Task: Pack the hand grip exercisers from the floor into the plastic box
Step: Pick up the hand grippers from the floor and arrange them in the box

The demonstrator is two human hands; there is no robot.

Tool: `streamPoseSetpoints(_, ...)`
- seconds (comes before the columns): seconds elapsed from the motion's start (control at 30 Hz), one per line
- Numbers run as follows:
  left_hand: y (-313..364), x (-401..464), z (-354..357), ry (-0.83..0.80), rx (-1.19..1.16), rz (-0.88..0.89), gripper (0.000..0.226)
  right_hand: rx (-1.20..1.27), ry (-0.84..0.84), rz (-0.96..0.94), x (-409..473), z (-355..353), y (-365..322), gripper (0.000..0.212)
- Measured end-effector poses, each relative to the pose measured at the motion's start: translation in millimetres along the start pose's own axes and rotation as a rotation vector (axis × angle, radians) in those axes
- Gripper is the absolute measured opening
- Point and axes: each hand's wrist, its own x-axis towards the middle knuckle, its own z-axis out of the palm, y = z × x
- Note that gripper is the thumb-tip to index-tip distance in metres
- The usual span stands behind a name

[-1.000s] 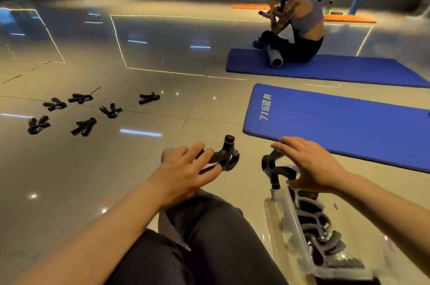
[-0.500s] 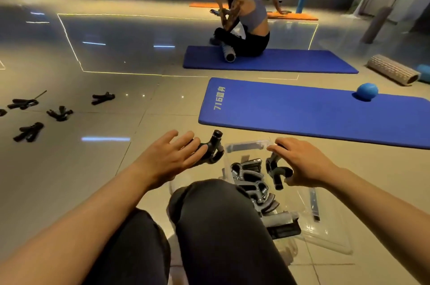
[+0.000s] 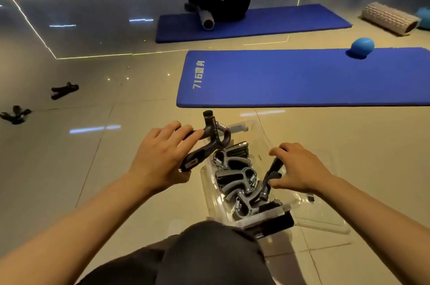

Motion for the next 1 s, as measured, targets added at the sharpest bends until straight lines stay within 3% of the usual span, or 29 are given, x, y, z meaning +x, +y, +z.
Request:
streamPoseSetpoints(0.33, 19.3, -11.3, 158.3, 0.032, -0.364, -0.103, 0.075, -0.043, -0.455, 0.092, 63.3, 47.1, -17.5, 0.077)
streamPoseSetpoints(0.47, 33.7, -22.0, 193.3, -0.019, -0.542, -0.296, 0.081, 0.326, -0.775, 0.387, 90.4, 63.6, -27.8, 0.073)
streamPoseSetpoints(0.53, 38.5, -23.7, 200.7, -0.022, -0.633, -0.44, 0.086, 0.295, -0.747, 0.46, 97.6, 73.5, -24.7, 0.064)
streamPoseSetpoints(0.63, 43.9, -23.8, 205.9, -0.01, -0.718, -0.528, 0.088, -0.272, -0.528, 0.246, 99.9, 94.7, -13.7, 0.04)
streamPoseSetpoints(0.73, 48.6, -24.3, 208.6, 0.02, -0.772, -0.575, 0.087, -0.456, -0.416, 0.067, 91.5, 117.5, -12.3, 0.03)
streamPoseSetpoints(0.9, 51.8, -23.3, 210.4, 0.023, -0.781, -0.596, 0.087, -0.369, -0.402, -0.275, 89.3, 140.4, -8.1, 0.084)
streamPoseSetpoints(1.0, 52.3, -23.4, 210.0, 0.021, -0.781, -0.603, 0.087, -0.357, -0.451, -0.398, 94.0, 150.3, -3.6, 0.09)
